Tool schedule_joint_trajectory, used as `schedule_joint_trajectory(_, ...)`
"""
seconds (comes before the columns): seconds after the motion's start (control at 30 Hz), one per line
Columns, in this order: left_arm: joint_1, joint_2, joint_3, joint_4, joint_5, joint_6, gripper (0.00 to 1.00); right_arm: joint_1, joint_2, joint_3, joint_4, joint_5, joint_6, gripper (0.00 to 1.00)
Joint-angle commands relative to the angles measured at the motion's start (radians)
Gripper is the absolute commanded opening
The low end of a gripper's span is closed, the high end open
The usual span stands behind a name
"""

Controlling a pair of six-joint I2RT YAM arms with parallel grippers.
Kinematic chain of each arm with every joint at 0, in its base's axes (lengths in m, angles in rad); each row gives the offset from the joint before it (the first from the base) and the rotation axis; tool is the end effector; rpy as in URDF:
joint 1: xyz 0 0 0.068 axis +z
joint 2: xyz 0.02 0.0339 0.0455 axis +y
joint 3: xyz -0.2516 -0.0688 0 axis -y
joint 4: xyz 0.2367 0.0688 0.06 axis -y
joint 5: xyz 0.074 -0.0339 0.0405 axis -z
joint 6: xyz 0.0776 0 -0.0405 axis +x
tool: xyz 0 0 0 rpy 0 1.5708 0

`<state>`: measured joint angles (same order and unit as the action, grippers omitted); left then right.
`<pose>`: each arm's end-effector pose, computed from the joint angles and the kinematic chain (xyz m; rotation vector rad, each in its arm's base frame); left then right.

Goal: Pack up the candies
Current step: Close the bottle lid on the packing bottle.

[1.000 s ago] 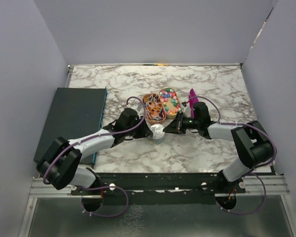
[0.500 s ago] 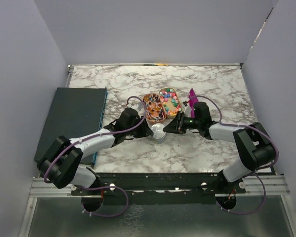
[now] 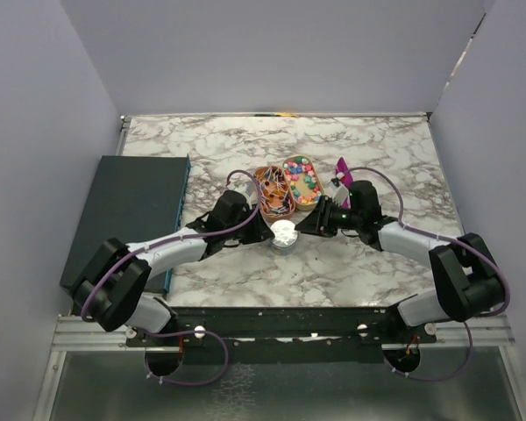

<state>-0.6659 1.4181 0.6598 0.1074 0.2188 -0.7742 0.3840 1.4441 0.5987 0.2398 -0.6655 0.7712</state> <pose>0.2365 -0.2072 0.1522 0.0005 2.4074 -0.9837 0.2613 0.1572 0.1489 0.0342 2.3661 1.3403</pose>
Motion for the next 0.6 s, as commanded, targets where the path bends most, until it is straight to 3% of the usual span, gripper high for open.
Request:
schedule_joint_trajectory(0.0,-0.007,0.013,0.024,0.026,0.019,-0.007,0.28,-0.004,-0.015,-0.008,-0.045,0.043,-0.034,0.39)
schedule_joint_trajectory(0.57,-0.007,0.033,0.039,0.028,0.026,-0.011,0.28,-0.004,0.099,0.033,-0.06,0.088,-0.08,0.4)
